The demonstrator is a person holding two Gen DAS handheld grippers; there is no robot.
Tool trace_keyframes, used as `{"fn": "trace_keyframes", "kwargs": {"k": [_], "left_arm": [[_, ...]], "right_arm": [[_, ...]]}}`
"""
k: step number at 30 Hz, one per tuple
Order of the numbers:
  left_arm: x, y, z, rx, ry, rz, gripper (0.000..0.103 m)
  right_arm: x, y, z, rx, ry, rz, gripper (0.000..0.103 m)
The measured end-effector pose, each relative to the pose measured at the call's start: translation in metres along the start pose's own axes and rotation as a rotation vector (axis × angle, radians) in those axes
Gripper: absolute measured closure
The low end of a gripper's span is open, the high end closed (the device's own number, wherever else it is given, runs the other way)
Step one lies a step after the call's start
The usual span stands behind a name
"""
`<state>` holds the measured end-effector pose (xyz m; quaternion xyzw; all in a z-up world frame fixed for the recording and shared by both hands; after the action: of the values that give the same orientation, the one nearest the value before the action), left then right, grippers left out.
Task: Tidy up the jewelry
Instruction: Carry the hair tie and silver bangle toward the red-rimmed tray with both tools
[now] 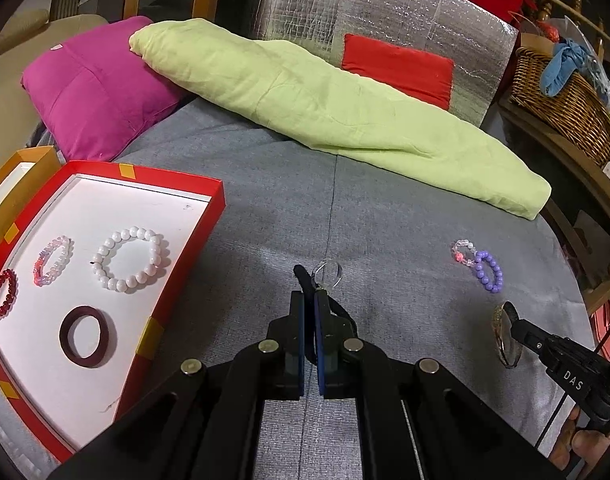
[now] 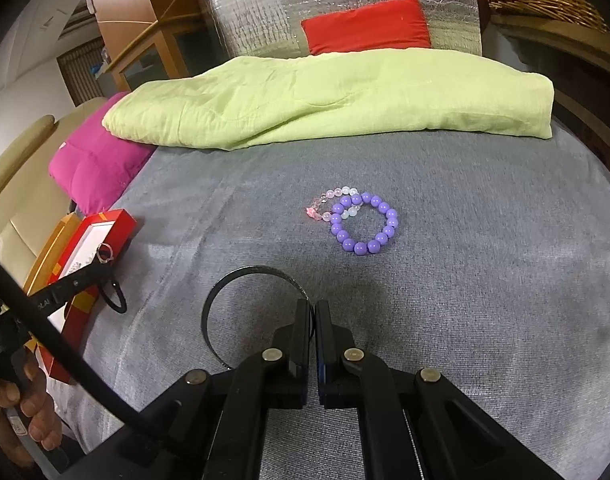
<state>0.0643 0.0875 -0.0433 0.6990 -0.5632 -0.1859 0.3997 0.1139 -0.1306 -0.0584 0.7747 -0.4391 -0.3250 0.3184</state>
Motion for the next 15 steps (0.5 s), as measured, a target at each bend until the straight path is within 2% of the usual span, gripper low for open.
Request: {"fn": "trace_keyframes", "kwargs": {"k": [15], "left_arm": [[-0.020,0.010,-0.003,0.020,0.030,-0.023,0.099]], "right_arm": [[-0.003,-0.003,0.001,0.001,0.026,0.032,0.100]]}}
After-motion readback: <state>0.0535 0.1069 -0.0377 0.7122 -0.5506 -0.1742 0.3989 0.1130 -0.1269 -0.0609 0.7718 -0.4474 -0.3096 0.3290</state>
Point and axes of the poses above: each gripper's, at about its wrist camera, not at the fingertips, and y roughly against the way its jaws point, x to its right, z to its underside, the point moved 7 cm from there along -y, roughly the way its jaws point, and after that the axes turned 6 degrees about -x, right-handed, at the moved point
